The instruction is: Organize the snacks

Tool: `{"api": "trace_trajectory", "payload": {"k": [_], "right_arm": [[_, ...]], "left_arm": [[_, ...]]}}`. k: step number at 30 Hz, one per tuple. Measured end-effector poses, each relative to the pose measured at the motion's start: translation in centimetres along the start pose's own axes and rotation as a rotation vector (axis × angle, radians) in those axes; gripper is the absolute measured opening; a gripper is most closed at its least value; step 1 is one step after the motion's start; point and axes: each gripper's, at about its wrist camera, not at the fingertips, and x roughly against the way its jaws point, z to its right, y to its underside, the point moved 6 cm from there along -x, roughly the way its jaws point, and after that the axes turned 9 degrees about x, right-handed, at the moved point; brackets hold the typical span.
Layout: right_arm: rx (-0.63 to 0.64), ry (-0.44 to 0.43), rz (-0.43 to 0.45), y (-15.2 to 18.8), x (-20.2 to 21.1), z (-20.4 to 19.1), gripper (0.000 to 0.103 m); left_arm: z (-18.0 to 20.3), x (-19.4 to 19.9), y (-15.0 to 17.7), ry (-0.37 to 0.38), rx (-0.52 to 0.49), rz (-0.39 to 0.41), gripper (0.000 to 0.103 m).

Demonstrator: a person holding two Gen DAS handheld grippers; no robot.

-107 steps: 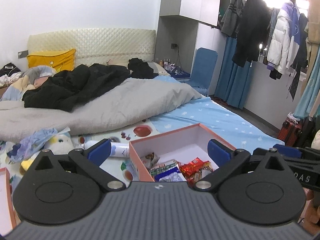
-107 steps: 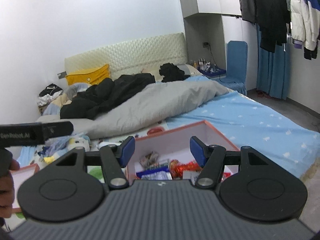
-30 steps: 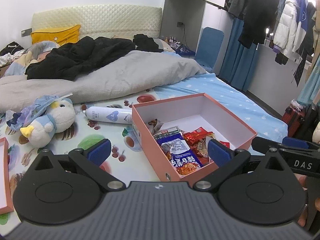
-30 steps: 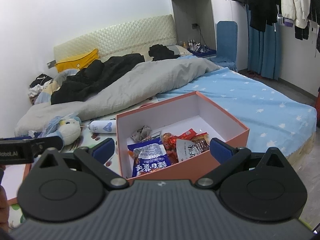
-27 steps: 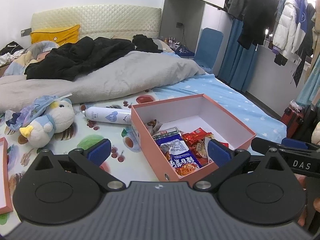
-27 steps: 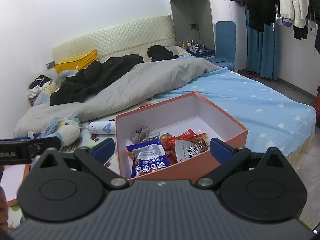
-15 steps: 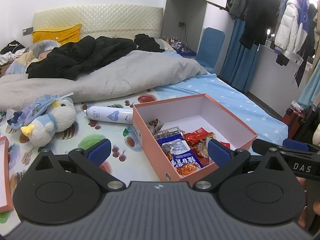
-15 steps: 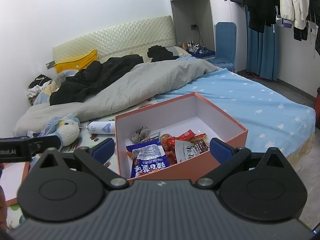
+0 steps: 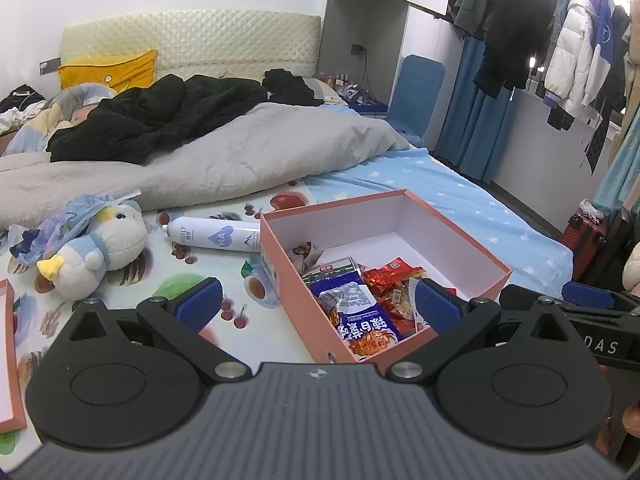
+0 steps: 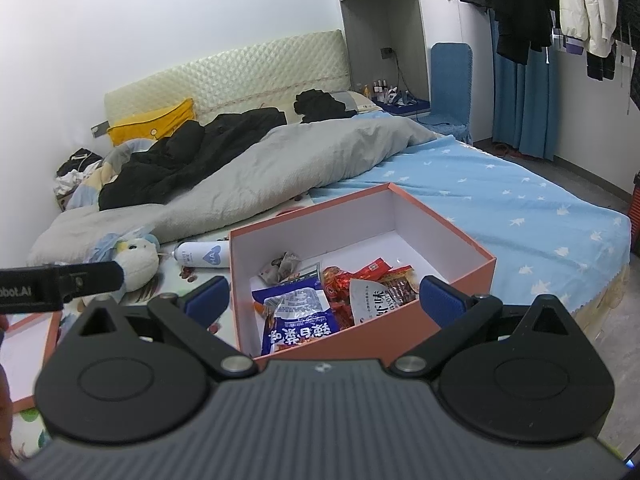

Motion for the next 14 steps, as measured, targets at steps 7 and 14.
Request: {"api": "trace_trajectory", "payload": {"k": [7,14], "right_arm": [[-0.007,0.002,0.001,-0.12,-0.02,0.17,0.103],[-0.002,0.004,0.004,-0.2,0.08,0.1,0.103]], "left_arm": [[0.26,-0.08,-0.13,0.005,0.0,-0.001,0.103],[0.41,-0.17,-0.17,0.008,0.0,0.006,0.103]]}}
